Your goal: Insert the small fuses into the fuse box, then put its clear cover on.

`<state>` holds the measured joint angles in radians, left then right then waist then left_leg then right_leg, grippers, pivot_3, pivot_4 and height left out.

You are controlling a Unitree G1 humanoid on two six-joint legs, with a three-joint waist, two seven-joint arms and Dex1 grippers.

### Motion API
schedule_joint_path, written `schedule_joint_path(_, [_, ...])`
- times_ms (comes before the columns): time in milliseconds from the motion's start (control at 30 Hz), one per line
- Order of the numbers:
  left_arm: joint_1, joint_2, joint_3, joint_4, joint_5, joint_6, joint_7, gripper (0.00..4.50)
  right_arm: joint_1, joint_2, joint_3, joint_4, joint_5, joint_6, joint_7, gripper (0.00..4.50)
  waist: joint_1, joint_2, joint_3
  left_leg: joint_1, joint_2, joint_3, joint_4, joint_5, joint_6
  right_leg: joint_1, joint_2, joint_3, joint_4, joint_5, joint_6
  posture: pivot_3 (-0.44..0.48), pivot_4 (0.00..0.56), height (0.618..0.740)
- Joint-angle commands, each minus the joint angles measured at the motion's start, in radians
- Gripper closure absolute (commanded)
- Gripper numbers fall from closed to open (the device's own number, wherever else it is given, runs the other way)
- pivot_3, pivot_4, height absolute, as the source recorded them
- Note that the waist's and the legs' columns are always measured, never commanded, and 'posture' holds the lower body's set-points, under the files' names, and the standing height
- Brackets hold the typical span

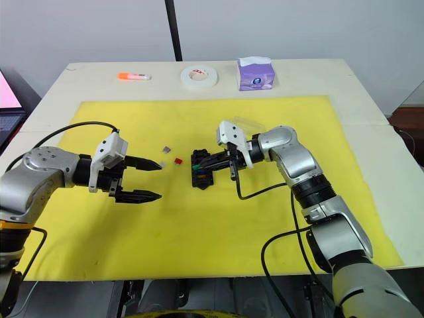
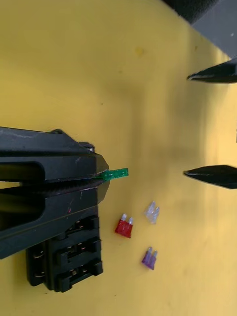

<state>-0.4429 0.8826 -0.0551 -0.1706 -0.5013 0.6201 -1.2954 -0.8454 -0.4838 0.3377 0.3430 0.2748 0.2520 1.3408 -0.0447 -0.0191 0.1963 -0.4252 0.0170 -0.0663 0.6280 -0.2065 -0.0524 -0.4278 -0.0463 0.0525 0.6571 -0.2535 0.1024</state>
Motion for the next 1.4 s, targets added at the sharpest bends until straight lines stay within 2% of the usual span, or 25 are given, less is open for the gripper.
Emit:
schedule_joint_path(33, [-0.008,0.002,0.018,-0.023,-0.017,0.002,0.003,0.03,-0.019,0.018,-0.04,0.024,-0.014,-0.039,-0.009,4.5,0.0,0.0,0.0,0.0,0.0,0.0,0.0,0.0,0.0,0.0,0.0,0.0,0.0,0.0,0.0,0.0,0.15,0.74])
schedule_joint_path(433, [0.002,0.008,0.021,-0.041,-0.024,0.01,0.015,0.03,-0.014,0.035,-0.073,0.071,-0.032,-0.051,-0.004,4.5,0.0,0.0,0.0,0.0,0.0,0.0,0.0,0.0,0.0,0.0,0.0,0.0,0.0,0.0,0.0,0.0,0.15,0.74])
schedule_joint_path(1400, [-0.007,-0.009,0.009,0.006,-0.002,-0.022,0.02,0.03,0.014,0.048,-0.055,0.098,-0.089,-0.064,-0.002,4.5,0.0,0.0,0.0,0.0,0.0,0.0,0.0,0.0,0.0,0.0,0.0,0.0,0.0,0.0,0.0,0.0,0.15,0.74])
